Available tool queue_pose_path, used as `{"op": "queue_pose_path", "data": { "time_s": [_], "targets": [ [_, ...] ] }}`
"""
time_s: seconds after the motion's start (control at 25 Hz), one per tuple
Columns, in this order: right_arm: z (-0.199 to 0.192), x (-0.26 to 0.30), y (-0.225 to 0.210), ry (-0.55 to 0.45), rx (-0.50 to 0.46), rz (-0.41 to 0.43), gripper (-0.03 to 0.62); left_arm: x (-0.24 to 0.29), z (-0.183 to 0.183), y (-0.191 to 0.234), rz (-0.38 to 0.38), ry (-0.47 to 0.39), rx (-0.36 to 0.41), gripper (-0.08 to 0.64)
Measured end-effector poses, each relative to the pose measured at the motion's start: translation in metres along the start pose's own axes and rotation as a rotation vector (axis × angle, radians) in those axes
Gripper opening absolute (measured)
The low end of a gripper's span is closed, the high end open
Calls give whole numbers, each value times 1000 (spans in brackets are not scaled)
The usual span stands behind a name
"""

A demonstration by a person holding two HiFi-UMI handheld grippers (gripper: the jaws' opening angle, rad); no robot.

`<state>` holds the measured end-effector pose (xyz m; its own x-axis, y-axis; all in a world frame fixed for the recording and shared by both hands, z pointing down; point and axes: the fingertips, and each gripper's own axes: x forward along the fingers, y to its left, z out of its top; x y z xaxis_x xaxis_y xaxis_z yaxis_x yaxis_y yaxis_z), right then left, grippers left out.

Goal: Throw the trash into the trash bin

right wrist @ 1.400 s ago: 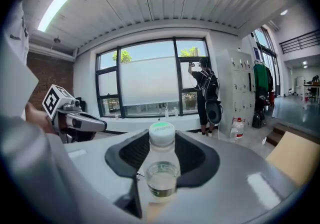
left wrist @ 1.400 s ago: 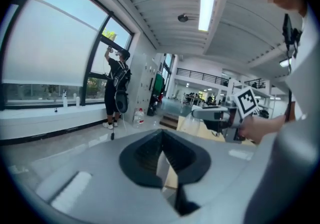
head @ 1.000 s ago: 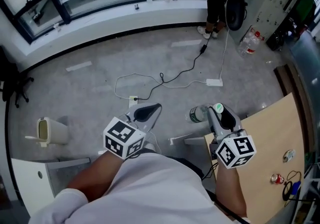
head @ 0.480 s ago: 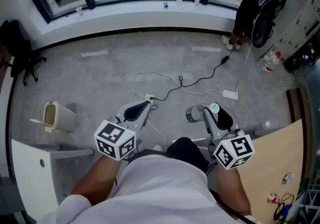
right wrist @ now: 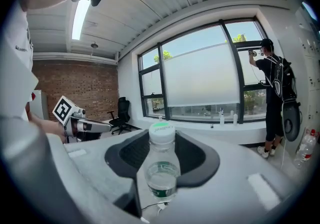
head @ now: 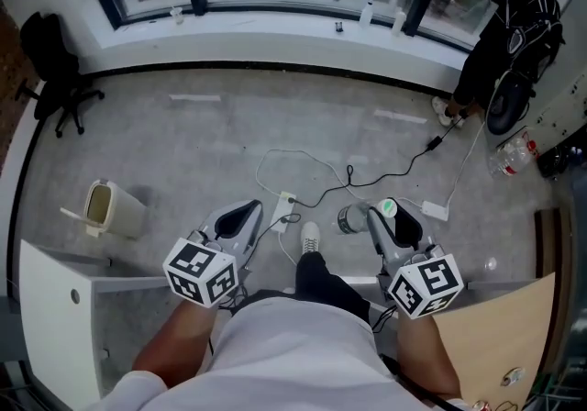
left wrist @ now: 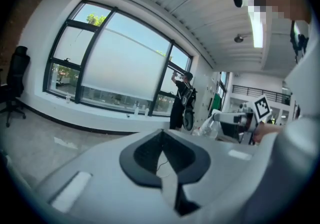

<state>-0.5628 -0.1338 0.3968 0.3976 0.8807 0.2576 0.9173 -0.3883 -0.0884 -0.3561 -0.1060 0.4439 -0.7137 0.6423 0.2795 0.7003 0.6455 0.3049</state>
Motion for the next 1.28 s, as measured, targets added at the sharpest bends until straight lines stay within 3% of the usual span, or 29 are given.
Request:
{"op": "queue_pose_path", "data": {
  "time_s": [0.2, 0.76, 1.08, 1.28],
  "targets": [
    [3, 47, -21, 8, -9, 43, 156, 30, 16, 23, 38, -7, 16, 3],
    [55, 176, -103, -5, -42, 170, 156, 152, 90, 58, 55, -7, 90, 3],
    [68, 232, -121, 6, -67, 271, 156, 183, 116, 87, 152, -45, 66, 3],
    [60, 257, -112, 40, -63, 329, 156, 167, 121, 107, 224, -65, 49, 3]
  ]
}}
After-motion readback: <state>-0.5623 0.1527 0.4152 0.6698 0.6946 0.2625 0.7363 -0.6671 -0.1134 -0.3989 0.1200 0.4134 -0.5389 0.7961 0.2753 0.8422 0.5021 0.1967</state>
